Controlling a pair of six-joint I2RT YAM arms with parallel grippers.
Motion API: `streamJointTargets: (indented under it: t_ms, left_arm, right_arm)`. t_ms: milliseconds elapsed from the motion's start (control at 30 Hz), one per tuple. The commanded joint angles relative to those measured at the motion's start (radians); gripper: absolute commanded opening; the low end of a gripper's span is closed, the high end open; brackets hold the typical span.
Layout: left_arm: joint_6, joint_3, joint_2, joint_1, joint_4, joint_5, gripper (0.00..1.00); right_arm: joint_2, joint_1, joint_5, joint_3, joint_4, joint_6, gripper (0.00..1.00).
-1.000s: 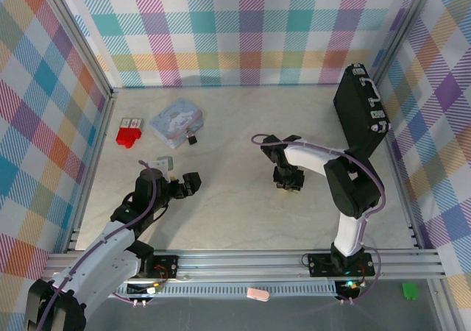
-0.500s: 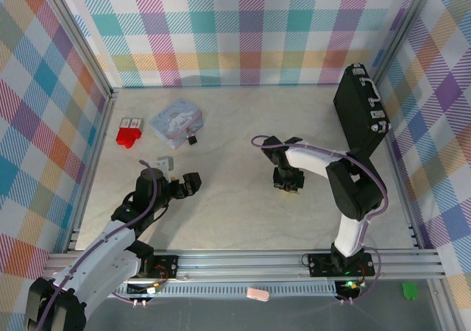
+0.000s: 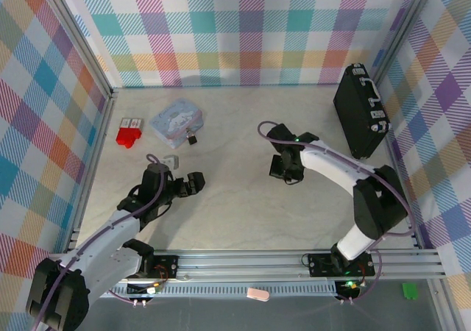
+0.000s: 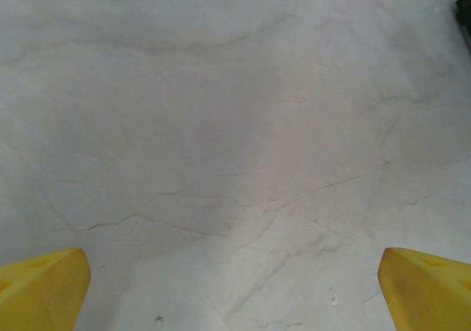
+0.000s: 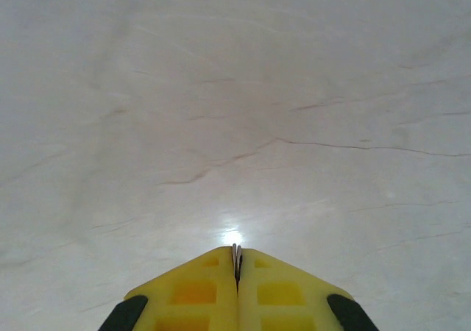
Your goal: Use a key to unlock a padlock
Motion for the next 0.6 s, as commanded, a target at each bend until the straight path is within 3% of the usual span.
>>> streamJointTargets:
  t_ms: [0, 200, 400, 567]
  left_arm:
    - [-0.014, 0.047, 0.012, -0.024, 0.029, 0.07, 1.0]
    - [0.005, 0.068, 0.005, -0.131, 0.114, 0.019, 1.0]
    - [-0.017, -0.061, 0.01, -0.164, 0.601, 0.145, 1.0]
    - [0.106, -0.02, 0.075, -0.209, 0.692, 0.126, 0.99]
  right_arm:
    - [-0.089, -0.003, -0.132, 0.015, 0.121, 0.033, 0.0]
    - [-0.184, 0.006, -0.288, -0.032, 0.437, 0.178, 0.0]
    - [-0.23, 0.023, -0.357, -0.091, 0.74, 0.368, 0.0]
    - [-0.266, 0.048, -0.353, -0.14, 0.882, 0.473, 0.0]
